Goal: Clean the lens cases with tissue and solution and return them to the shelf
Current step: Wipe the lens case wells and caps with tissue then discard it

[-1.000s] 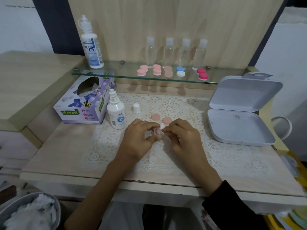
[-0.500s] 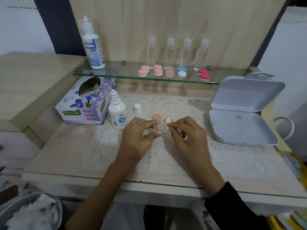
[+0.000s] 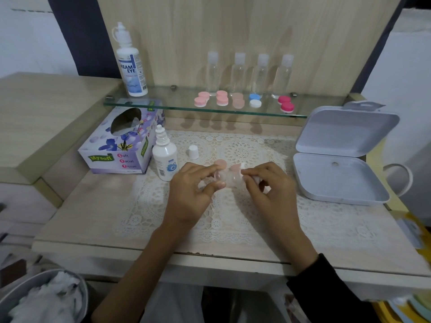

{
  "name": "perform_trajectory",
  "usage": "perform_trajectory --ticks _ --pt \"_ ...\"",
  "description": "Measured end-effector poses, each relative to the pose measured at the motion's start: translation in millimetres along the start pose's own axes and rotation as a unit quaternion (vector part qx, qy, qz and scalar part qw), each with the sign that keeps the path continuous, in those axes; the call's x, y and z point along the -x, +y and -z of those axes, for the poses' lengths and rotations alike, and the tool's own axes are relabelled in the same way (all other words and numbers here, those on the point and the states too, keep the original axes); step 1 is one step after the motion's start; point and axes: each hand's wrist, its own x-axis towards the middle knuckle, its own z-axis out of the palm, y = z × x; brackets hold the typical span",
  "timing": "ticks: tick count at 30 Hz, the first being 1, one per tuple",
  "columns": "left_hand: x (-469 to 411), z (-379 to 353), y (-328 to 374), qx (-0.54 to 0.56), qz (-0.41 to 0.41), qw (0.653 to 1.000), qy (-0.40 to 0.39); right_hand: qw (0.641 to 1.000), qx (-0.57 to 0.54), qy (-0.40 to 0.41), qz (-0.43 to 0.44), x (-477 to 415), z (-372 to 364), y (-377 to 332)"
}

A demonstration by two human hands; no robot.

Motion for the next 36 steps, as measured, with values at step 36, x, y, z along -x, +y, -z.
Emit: perform_trajectory --ticks 36 --pt "0 -1 1 0.101 0.09 0.99 -0.031 0.992 0.047 -0.038 0.114 6 -10 -16"
